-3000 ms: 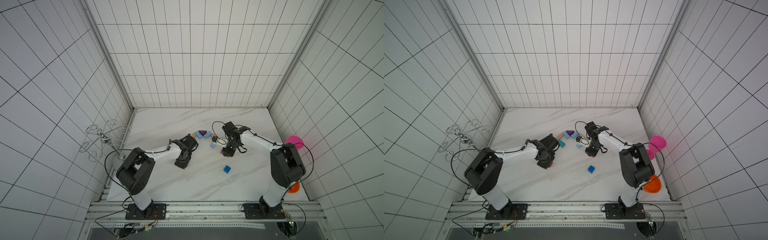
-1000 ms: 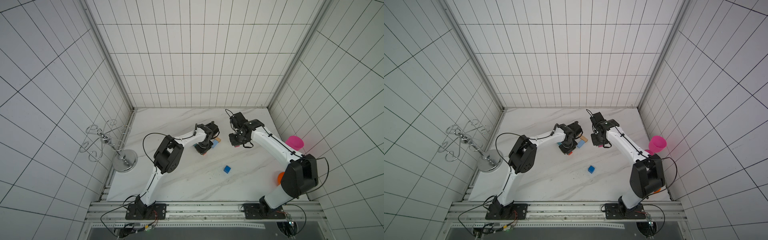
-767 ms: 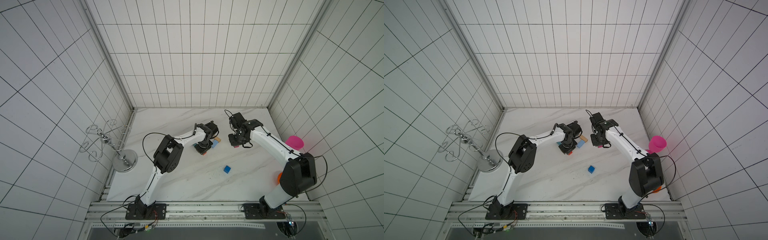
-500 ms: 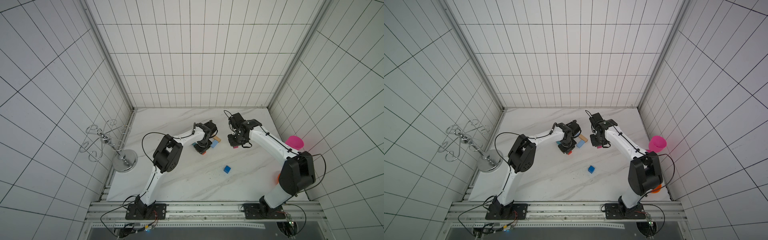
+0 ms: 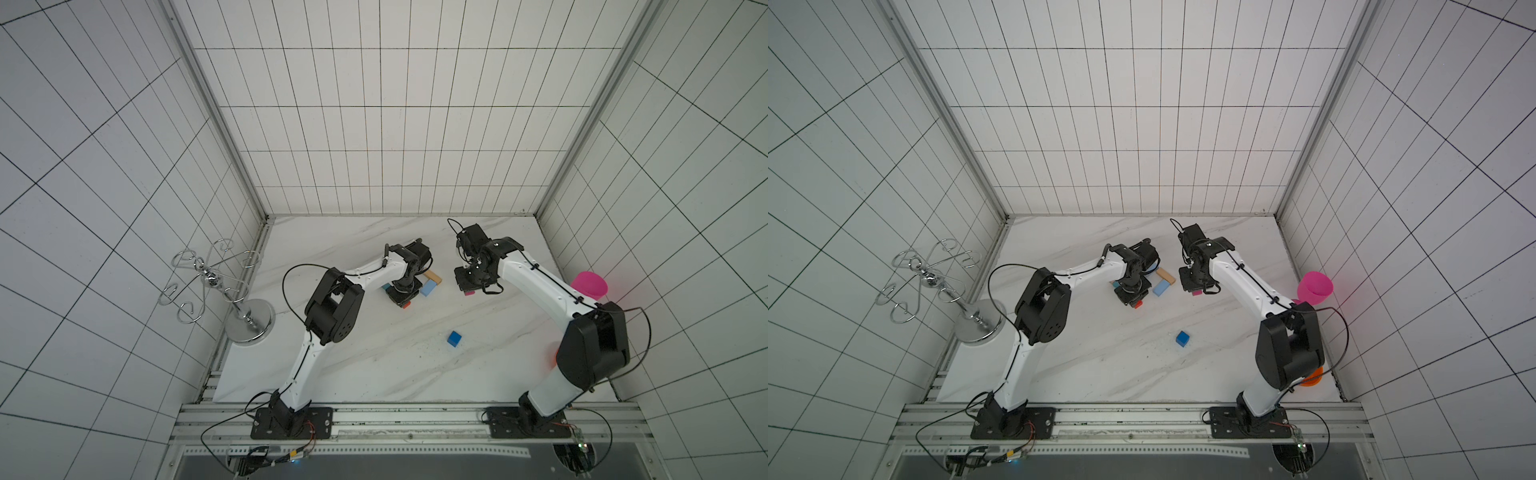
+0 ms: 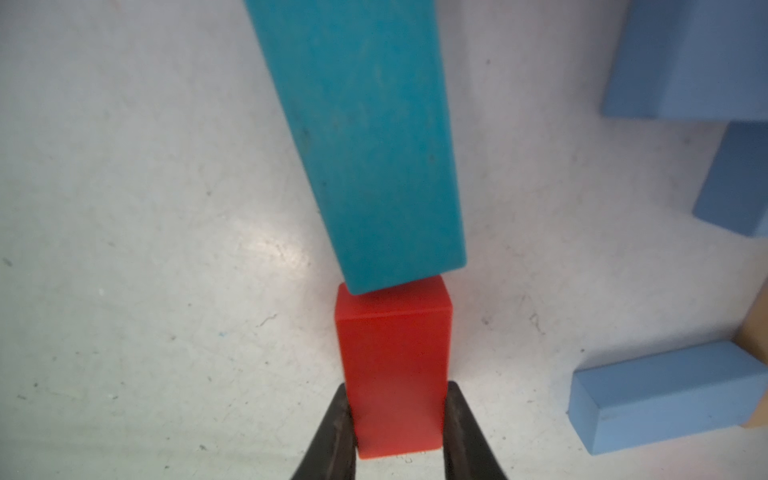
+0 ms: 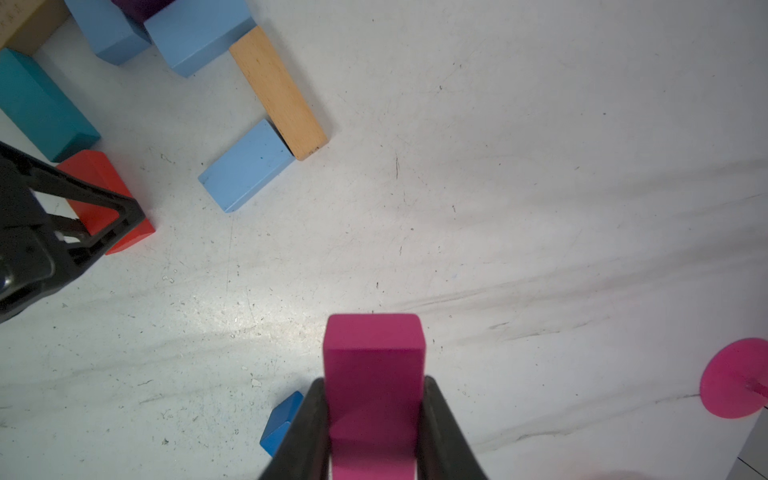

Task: Assemble a heart with building blocks
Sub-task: Assemble the building block at the center of the board.

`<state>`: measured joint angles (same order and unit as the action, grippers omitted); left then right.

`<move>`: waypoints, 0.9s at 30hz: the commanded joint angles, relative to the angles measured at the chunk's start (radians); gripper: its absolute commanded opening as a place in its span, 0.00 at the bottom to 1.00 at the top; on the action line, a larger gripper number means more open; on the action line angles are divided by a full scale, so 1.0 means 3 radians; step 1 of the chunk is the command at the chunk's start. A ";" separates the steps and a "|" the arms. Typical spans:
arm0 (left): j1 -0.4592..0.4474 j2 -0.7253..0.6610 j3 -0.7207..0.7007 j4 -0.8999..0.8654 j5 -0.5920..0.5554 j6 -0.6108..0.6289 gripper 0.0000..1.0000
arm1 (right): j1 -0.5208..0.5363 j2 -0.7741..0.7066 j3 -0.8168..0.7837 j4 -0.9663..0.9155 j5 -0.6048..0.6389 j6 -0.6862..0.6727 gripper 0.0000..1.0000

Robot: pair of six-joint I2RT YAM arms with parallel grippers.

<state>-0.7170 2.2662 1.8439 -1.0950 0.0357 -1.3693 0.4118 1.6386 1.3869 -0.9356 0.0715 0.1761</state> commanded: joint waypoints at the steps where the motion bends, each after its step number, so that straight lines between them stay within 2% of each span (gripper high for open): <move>1: 0.0028 0.0080 -0.0043 -0.0004 -0.0031 0.0031 0.09 | -0.0043 0.0036 0.0122 -0.0072 -0.0022 0.0037 0.00; 6: 0.0037 0.0071 -0.0062 -0.0013 -0.0038 0.0044 0.13 | -0.0043 0.0040 0.0115 -0.0068 -0.0048 0.0037 0.00; 17: 0.0048 0.0037 -0.0081 -0.0031 -0.0098 0.0078 0.49 | -0.0043 0.0017 0.0081 -0.0063 -0.0090 0.0027 0.00; 27: 0.0043 -0.0127 -0.0056 -0.0036 -0.0254 0.0291 0.67 | -0.0038 -0.0043 0.0062 -0.0065 -0.0111 0.0036 0.00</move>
<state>-0.7067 2.2635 1.8313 -1.0966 0.0132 -1.3151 0.4118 1.6394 1.3869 -0.9356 0.0452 0.1768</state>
